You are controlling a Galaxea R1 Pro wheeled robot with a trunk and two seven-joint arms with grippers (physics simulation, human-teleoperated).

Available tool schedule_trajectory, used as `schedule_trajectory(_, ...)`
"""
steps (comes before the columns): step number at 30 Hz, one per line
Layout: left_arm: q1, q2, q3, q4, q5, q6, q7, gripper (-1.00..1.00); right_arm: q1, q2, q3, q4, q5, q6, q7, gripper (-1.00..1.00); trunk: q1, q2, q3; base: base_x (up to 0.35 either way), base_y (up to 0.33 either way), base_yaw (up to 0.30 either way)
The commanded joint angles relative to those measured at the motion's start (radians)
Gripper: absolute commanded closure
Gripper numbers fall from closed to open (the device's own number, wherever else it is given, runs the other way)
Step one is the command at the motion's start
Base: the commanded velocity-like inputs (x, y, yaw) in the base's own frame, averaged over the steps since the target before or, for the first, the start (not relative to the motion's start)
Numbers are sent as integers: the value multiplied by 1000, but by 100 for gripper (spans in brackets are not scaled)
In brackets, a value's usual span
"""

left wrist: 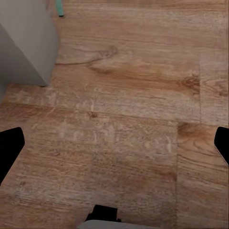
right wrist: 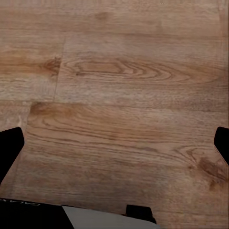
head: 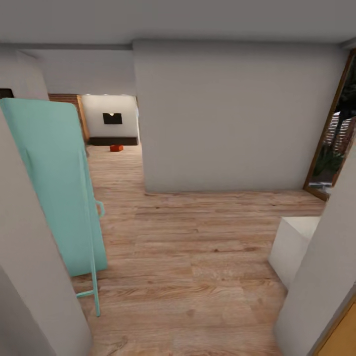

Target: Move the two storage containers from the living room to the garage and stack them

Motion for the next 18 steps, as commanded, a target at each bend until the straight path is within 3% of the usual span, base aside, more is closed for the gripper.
schedule_trajectory(1,-2,0,4,4,-2,-5,2,-100,-1,0,0,0,4,-2,-1,-100,1,-1,-1,325,0,0)
schedule_trajectory(18,-2,0,3,4,-3,-5,3,-100,-1,0,0,0,4,2,1,-100,1,-1,-1,325,0,0)
